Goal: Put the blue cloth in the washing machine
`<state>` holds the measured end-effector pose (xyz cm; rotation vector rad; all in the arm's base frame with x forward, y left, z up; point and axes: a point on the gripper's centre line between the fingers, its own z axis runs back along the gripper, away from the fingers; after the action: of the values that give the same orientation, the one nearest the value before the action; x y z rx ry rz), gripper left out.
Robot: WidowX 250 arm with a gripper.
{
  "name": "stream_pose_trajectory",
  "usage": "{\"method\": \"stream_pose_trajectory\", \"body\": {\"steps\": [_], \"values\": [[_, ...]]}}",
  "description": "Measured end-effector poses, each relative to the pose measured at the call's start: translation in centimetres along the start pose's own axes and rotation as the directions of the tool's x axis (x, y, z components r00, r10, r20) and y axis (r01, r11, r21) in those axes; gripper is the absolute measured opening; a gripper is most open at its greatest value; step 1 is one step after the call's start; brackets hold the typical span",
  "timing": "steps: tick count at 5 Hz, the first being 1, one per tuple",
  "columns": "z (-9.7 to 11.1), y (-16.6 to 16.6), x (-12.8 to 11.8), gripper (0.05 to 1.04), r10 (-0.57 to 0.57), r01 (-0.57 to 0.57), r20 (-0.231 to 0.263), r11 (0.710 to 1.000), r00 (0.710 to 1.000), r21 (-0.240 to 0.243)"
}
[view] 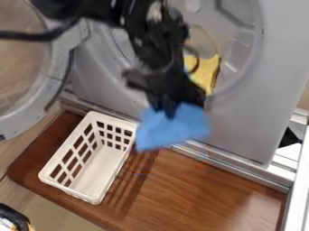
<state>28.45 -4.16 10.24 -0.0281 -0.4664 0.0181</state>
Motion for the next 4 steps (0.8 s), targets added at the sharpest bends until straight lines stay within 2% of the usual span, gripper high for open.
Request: {"method": "stream_pose_trajectory", "body": {"steps": [1, 2, 3, 4], "values": [[-0.8, 1.2, 2.8, 0.086, 0.04, -0.04, 0.016, 0.999, 0.999, 0.0], [-2.6, 1.7, 5.1, 0.086, 0.046, -0.046, -0.001, 0.999, 0.999, -0.003], [-5.1, 2.1, 7.0, 0.086, 0.04, -0.041, -0.03, 0.999, 0.999, -0.019], [-7.1, 2.5, 8.0, 0.107, 0.012, -0.013, -0.069, 1.0, 0.998, -0.008]]}}
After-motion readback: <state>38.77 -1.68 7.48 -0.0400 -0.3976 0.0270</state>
